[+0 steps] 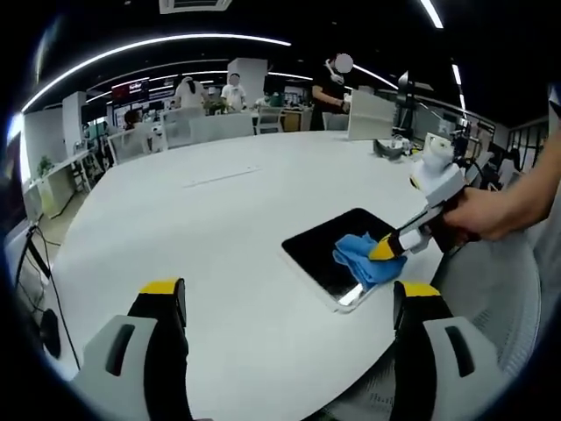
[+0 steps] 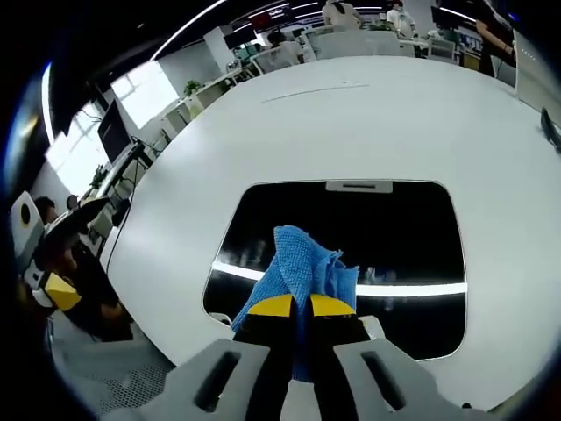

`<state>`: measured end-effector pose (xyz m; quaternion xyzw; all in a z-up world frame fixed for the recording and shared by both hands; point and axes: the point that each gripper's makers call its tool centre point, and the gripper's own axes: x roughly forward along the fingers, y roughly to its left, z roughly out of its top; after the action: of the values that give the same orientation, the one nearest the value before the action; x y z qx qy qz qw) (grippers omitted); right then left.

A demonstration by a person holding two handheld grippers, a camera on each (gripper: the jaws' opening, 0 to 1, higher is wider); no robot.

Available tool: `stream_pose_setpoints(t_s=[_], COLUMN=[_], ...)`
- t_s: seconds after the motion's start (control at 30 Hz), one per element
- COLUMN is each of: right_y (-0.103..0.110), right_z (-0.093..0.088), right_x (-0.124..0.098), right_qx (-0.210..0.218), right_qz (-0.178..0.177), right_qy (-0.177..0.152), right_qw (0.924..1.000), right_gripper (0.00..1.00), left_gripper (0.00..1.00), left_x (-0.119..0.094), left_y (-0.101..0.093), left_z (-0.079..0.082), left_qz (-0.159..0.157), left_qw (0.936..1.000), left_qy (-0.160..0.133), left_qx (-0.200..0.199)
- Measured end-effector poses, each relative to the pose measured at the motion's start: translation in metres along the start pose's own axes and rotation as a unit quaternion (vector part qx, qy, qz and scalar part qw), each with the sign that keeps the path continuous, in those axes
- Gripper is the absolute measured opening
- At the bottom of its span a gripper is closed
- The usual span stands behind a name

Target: Wipe the mirror surface with the cleaning cloth until all visible marks leave the cleaned area.

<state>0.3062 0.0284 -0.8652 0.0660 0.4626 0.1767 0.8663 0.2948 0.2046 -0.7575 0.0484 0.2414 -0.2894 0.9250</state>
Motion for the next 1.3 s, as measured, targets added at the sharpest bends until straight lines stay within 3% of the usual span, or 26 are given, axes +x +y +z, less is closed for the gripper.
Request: stream_pose_setpoints(t_s=[0.07, 0.17, 0.37, 0.57, 0.83, 1.13, 1.3], right_y=[-0.001, 0.004, 0.010, 0.026, 0.036, 0.053, 0.057], right_z=[0.000, 0.001, 0.001, 0.001, 0.004, 0.003, 0.002], right_x=[0.000, 0.004, 0.005, 0.011, 0.016, 0.021, 0.021], right_qx=[-0.013, 0.010, -0.003, 0.001, -0.011, -0.025, -0.047], right_qz=[-0.019, -0.018, -0.038, -0.024, -0.006, 0.014, 0.016], right_qy=[0.005, 0.007, 0.005, 0.004, 0.001, 0.011, 0.011], right_qw=[0.9997, 0.9998, 0.9993, 0.9997, 0.9999, 0.9995, 0.9987], right_gripper=[0.00, 0.00, 0.00, 0.00, 0.00, 0.00, 0.00], left_gripper=[0.98, 0.98, 0.97, 0.98, 0.99, 0.99, 0.99], left_x=[0.000, 0.000, 0.005, 0.005, -0.005, -0.013, -0.014], left_y=[0.002, 0.004, 0.004, 0.003, 0.021, 0.033, 0.028], left_z=[0.001, -0.001, -0.008, -0.005, 0.013, 0.006, 0.004], left_qz=[-0.003, -0.009, -0.028, -0.043, -0.007, 0.022, 0.025], left_qw=[1.0000, 1.0000, 0.9995, 0.9990, 0.9998, 0.9992, 0.9993], left_qy=[-0.001, 0.001, 0.010, 0.010, -0.019, -0.026, -0.022], left_qx=[0.001, 0.002, 0.004, 0.011, 0.001, -0.019, -0.018])
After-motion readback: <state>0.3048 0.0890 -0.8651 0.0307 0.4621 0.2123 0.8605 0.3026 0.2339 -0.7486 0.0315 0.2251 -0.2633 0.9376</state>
